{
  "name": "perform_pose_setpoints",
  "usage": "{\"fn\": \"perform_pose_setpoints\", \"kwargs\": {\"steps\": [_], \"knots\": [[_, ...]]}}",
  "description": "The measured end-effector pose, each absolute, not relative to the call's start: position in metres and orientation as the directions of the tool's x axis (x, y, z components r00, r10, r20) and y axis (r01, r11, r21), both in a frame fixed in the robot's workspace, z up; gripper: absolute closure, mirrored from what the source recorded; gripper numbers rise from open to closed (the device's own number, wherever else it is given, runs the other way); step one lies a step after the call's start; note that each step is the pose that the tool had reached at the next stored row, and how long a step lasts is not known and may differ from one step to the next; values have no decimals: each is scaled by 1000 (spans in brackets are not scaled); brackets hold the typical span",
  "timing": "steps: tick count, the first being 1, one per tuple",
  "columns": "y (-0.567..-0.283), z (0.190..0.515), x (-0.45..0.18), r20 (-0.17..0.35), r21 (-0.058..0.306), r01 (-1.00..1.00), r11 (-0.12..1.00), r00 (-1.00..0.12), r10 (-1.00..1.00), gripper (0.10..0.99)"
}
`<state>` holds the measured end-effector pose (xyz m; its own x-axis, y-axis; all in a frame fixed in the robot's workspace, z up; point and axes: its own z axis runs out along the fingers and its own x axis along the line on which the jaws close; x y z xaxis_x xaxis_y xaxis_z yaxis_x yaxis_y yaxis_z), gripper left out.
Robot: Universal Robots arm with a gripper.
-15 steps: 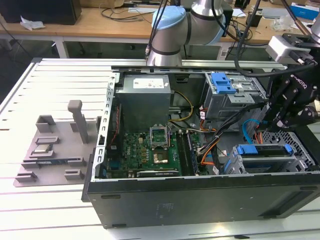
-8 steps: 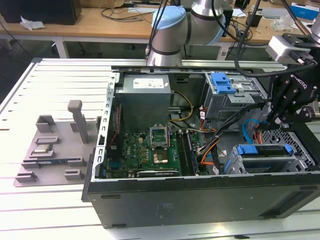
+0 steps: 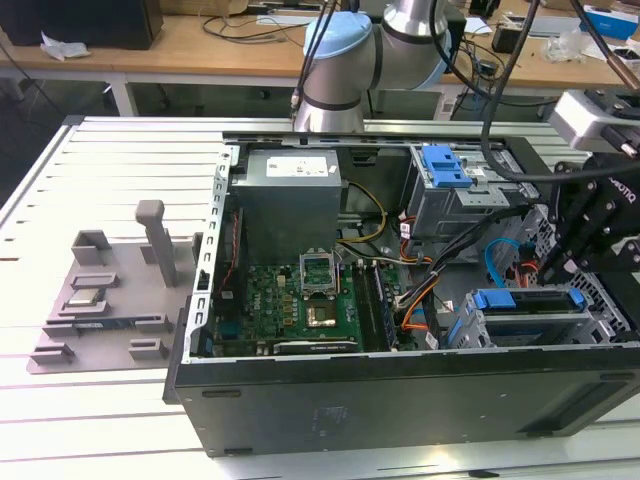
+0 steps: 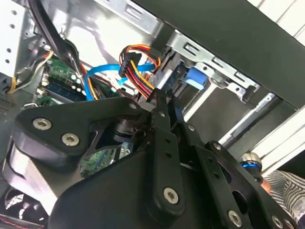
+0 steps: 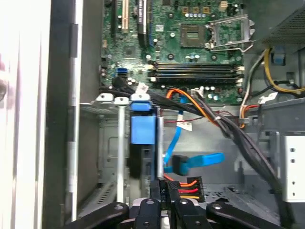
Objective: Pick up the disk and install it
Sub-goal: 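Insert the first disk wire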
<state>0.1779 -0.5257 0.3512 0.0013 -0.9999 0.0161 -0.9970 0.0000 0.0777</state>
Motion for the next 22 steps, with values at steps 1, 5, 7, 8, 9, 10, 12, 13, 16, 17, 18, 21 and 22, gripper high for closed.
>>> {"fn": "perform_pose_setpoints", "kwargs": {"steps": [1, 5, 7, 8, 9, 10, 12, 13, 16, 17, 18, 21, 22], "knots": [[-526, 350, 178, 16, 78, -997, 0, 1, -1000, 910], [-527, 348, 180, 16, 78, -997, 0, 1, -1000, 910], [-530, 346, 180, 16, 78, -997, 0, 1, -1000, 910], [-531, 346, 180, 16, 78, -997, 0, 1, -1000, 910], [-532, 344, 180, 16, 78, -997, 0, 1, -1000, 910], [-533, 343, 181, 16, 78, -997, 0, 1, -1000, 910], [-533, 342, 181, 16, 78, -997, 0, 1, -1000, 910], [-533, 342, 182, 16, 78, -997, 0, 1, -1000, 910], [-534, 340, 182, 16, 78, -997, 0, 1, -1000, 910], [-535, 340, 183, 16, 78, -997, 0, 1, -1000, 910], [-535, 340, 184, 17, 78, -997, 0, 1, -1000, 910], [-535, 339, 184, 16, 78, -997, 0, 1, -1000, 910], [-535, 339, 184, 16, 78, -997, 0, 1, -1000, 910]]}}
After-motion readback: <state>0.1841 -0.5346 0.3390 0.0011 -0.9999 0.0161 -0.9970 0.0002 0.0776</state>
